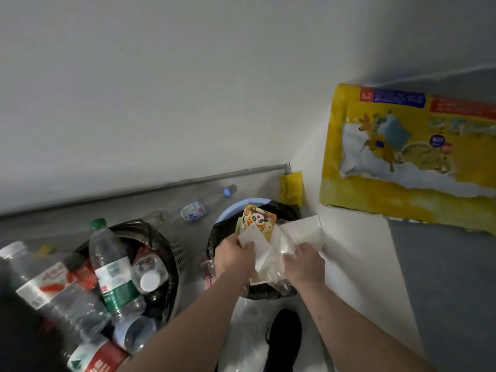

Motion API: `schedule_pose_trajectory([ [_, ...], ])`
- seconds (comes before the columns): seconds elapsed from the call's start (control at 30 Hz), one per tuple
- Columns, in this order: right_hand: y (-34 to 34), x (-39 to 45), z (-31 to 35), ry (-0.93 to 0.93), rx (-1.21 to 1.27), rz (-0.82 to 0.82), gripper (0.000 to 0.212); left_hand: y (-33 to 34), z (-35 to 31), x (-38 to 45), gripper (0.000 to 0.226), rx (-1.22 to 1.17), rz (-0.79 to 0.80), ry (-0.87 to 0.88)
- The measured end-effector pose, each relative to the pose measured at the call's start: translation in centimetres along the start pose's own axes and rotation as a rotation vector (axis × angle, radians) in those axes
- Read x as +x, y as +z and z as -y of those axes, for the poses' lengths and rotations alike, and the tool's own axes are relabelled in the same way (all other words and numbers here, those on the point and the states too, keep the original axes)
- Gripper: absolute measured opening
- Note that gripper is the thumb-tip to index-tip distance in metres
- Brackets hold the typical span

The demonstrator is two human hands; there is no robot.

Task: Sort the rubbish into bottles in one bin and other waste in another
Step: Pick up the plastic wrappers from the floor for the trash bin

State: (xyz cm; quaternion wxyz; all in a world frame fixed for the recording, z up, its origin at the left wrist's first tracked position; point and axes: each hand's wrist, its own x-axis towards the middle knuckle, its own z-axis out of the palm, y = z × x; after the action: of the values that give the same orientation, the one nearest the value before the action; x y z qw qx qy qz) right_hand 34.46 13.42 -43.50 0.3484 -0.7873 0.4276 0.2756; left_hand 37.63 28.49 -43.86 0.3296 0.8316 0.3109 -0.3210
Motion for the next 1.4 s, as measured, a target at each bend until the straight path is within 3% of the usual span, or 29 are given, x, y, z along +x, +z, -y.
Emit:
schedule_pose_trajectory([
  [0.17, 3.8, 1.8, -0.3, -0.117, -0.046, -0.068, 0.025, 2.4, 1.7, 3.1, 0.031, 0.184, -0.086, 0.121],
  [0.33, 6.1, 2.5, -0.4, -0.178, -0.138, -0.026, 0.038, 2.7, 2.0, 5.3, 0.046, 0.176, 0.022, 0.082],
  [0.53, 2.5, -2.2, 0.4, -0.202, -0.154, 0.005, 0.067, -0.8, 0.4, 2.0, 0.065, 0.258, 0.034, 0.190],
  [0.67, -0.3, -5.7, 0.9, -0.215, -0.140, 0.027, 0.085, -3.7, -0.8, -1.4, 0.067, 0.221, 0.066, 0.236],
  [0.9, -0.7, -6.0, 0.1, -0.241, -0.107, 0.042, 0.079, -5.7, -0.9, -2.7, 0.066, -0.079, 0.113, 0.281],
  [1.03, 0.2, -5.9, -1.2, -0.268, -0.087, -0.011, 0.075, -6.7, -0.6, -4.4, 0.050, -0.231, 0.011, 0.314],
  [1.23, -4.4, -12.7, -0.9, -0.371, -0.043, 0.004, 0.065, -9.7, -0.2, -9.0, 0.037, -0.067, -0.004, 0.414],
  [1.4, -12.1, -19.9, -0.6, -0.515, 0.062, -0.016, 0.060, -13.2, -4.7, -13.6, 0.038, -0.002, 0.008, 0.524],
])
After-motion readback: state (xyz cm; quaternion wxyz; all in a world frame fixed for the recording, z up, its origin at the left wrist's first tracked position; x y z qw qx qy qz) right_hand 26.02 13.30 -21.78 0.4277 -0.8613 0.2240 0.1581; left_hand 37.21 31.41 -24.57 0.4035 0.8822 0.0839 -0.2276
